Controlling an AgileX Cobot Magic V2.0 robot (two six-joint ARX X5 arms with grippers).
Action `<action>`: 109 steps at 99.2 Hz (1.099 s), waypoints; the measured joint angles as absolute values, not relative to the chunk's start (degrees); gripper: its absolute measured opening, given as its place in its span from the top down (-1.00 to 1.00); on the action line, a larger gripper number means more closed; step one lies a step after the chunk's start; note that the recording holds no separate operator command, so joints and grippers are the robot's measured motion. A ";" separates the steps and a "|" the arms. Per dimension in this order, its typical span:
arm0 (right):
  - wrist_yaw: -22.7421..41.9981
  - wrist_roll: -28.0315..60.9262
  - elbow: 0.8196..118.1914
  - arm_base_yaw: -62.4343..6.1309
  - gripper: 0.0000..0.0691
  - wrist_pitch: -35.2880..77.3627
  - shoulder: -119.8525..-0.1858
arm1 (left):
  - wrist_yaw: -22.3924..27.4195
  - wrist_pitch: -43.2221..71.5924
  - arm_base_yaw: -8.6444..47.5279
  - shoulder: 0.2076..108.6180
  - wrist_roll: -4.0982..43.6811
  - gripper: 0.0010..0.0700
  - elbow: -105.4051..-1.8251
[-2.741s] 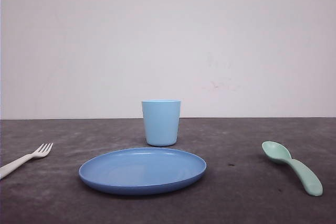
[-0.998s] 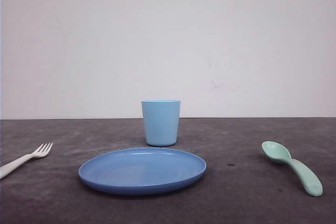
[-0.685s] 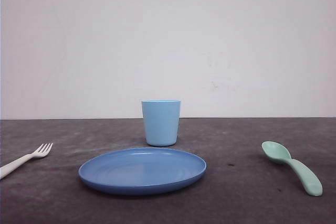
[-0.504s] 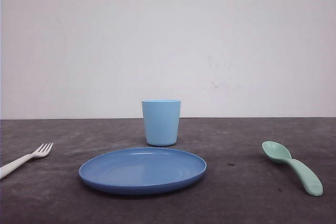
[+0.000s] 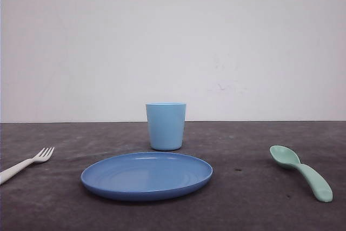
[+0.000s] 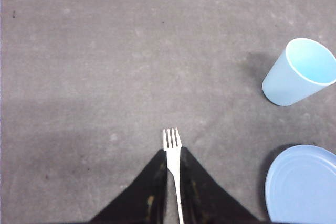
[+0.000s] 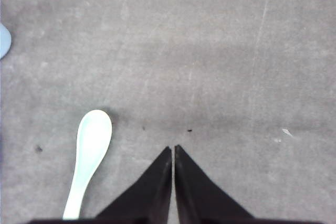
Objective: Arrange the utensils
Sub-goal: 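Lower the left gripper onto the white fork and close on it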
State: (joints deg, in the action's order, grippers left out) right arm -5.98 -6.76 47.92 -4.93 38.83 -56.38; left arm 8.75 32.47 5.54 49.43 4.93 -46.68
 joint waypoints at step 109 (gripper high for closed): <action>-5.93 -5.80 47.92 -4.91 -0.97 39.75 -56.34 | 3.79 29.58 16.36 79.13 10.15 -0.31 -46.68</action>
